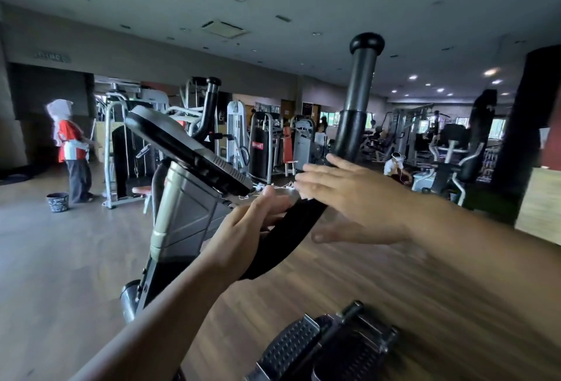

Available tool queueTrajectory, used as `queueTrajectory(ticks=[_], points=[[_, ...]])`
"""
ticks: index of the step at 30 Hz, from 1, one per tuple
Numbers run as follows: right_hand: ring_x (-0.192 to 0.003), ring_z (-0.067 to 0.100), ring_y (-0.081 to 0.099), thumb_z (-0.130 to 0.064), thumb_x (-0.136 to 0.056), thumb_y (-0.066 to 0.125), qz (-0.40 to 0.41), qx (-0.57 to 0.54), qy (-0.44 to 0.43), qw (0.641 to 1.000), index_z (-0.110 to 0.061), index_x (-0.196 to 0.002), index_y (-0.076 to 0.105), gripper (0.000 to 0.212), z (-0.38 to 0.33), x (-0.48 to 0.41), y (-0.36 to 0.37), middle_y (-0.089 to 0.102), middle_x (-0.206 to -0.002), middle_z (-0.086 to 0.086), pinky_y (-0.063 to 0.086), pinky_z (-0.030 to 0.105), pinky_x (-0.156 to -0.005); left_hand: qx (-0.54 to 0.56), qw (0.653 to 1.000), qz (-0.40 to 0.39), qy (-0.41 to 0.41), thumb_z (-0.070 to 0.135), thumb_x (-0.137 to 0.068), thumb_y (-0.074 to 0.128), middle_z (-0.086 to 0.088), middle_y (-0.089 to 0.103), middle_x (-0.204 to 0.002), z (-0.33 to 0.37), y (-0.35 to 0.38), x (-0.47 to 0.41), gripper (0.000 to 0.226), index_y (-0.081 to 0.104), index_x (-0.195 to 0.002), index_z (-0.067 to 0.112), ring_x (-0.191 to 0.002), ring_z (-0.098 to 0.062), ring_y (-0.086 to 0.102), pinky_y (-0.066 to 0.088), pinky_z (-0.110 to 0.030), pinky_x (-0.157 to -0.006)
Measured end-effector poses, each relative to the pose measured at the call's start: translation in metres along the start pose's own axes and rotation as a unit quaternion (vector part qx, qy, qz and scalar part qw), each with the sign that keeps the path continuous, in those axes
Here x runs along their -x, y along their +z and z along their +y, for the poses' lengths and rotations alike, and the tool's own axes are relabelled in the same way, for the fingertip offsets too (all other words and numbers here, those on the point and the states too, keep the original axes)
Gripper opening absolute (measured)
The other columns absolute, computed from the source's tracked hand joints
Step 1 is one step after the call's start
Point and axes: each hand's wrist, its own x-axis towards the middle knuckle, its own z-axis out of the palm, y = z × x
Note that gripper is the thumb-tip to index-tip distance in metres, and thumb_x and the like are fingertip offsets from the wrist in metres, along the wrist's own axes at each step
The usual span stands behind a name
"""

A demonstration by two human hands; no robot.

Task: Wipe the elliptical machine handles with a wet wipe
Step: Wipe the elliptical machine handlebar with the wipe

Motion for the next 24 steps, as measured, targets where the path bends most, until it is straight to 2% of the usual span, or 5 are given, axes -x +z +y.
queueTrajectory(ticks=[6,15,18,20,24], points=[[-0.140,0.010,0.050,-0.084,-0.091,0.017,-0.039,0.052,0.006,0.998,-0.026,-0.141,0.056,0.086,0.013,-0.022,-0.030,0.061,-0.141,-0.009,0.000,0.048,-0.133,0.029,0.999,0.019,-0.004,0.068,-0.088,0.032,0.008,0.071,-0.130,-0.002,-0.002,0.002,0.074,0.065,-0.135,0.022,-0.114,-0.001,0.068,0.050,-0.028,-0.102],[-0.113,0.005,0.063,-0.090,-0.084,0.025,-0.124,0.009,-0.036,0.992,-0.031,-0.107,0.064,0.074,-0.013,-0.043,-0.035,0.064,-0.105,-0.015,0.001,0.048,-0.133,-0.015,0.997,0.048,-0.057,0.039,-0.109,0.041,0.005,0.074,-0.126,-0.007,-0.001,-0.012,0.037,0.071,-0.111,0.019,-0.093,-0.006,0.073,0.057,-0.029,-0.094],[-0.131,0.003,0.055,-0.088,-0.088,0.026,-0.083,-0.017,-0.049,0.995,-0.031,-0.127,0.062,0.078,-0.018,-0.025,-0.031,0.063,-0.131,-0.013,-0.002,0.045,-0.133,0.030,0.999,0.033,-0.019,0.056,-0.099,0.032,0.008,0.075,-0.122,-0.005,-0.003,0.004,0.057,0.071,-0.123,0.021,-0.105,-0.001,0.072,0.055,-0.018,-0.087],[-0.158,0.010,0.024,-0.092,-0.083,0.015,-0.047,0.033,0.022,0.998,-0.031,-0.159,0.034,0.100,0.000,-0.006,-0.022,0.032,-0.169,-0.007,-0.004,0.045,-0.133,0.056,0.997,0.043,-0.020,0.065,-0.088,0.033,0.008,0.075,-0.121,-0.011,-0.011,0.015,0.069,0.069,-0.127,0.021,-0.108,-0.002,0.071,0.052,-0.024,-0.092],[-0.161,0.020,-0.013,-0.094,-0.084,0.015,-0.006,0.014,0.035,0.999,-0.022,-0.165,-0.008,0.111,-0.038,0.016,0.022,-0.015,-0.174,0.000,-0.003,0.048,-0.131,0.072,0.995,0.048,-0.052,0.073,-0.090,0.038,0.005,0.077,-0.120,-0.014,-0.015,0.010,0.070,0.071,-0.125,0.021,-0.112,-0.009,0.072,0.051,-0.035,-0.104]])
